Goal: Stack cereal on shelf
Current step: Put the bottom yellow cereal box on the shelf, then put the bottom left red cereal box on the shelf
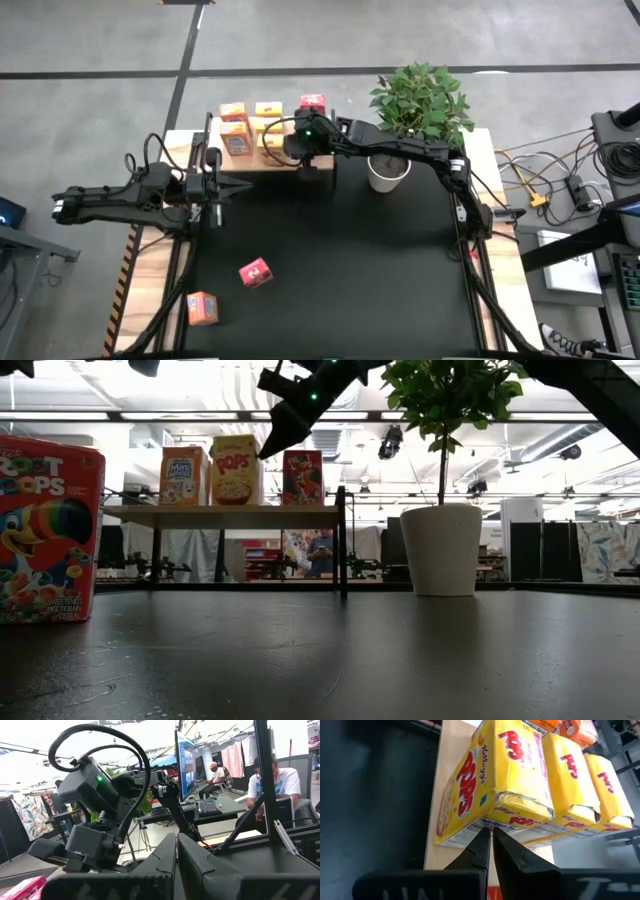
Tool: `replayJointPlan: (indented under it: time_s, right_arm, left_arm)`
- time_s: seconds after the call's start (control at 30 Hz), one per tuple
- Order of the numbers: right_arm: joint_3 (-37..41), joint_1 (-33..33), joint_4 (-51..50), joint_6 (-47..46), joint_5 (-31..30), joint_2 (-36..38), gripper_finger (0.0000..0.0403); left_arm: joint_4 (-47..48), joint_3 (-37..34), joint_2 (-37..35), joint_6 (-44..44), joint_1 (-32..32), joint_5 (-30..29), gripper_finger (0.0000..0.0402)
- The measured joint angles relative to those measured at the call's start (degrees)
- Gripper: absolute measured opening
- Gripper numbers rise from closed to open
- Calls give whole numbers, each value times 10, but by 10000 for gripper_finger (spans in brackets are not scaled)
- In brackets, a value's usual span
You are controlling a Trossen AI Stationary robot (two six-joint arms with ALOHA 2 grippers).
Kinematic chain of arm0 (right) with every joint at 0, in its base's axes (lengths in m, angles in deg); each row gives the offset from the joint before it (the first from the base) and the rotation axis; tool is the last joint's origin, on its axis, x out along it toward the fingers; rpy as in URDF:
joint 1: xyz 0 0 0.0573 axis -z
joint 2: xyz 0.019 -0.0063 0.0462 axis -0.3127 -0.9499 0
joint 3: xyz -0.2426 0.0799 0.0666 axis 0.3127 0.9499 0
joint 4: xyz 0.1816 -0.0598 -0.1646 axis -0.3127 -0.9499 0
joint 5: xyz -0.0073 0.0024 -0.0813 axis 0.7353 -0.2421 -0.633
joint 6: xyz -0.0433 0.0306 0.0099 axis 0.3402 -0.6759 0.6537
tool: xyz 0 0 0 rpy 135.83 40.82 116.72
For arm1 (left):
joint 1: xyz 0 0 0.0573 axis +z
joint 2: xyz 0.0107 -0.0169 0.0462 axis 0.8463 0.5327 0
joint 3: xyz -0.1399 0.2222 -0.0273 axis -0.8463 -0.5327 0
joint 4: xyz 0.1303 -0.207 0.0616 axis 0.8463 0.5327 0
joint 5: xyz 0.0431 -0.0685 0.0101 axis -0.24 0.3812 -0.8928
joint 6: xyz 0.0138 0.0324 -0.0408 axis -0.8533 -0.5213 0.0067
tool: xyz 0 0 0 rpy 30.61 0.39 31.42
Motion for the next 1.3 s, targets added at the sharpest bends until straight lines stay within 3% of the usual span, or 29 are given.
replayJointPlan:
  time_s: [0.83,1.3]
  right_arm:
    - [7,-6,34,13,-4,6,12]
    - [8,-107,-81,-48,-3,126,12]
  left_arm:
    - [0,0,0,0,0,0,0]
    - [2,0,13,99,0,0,0]
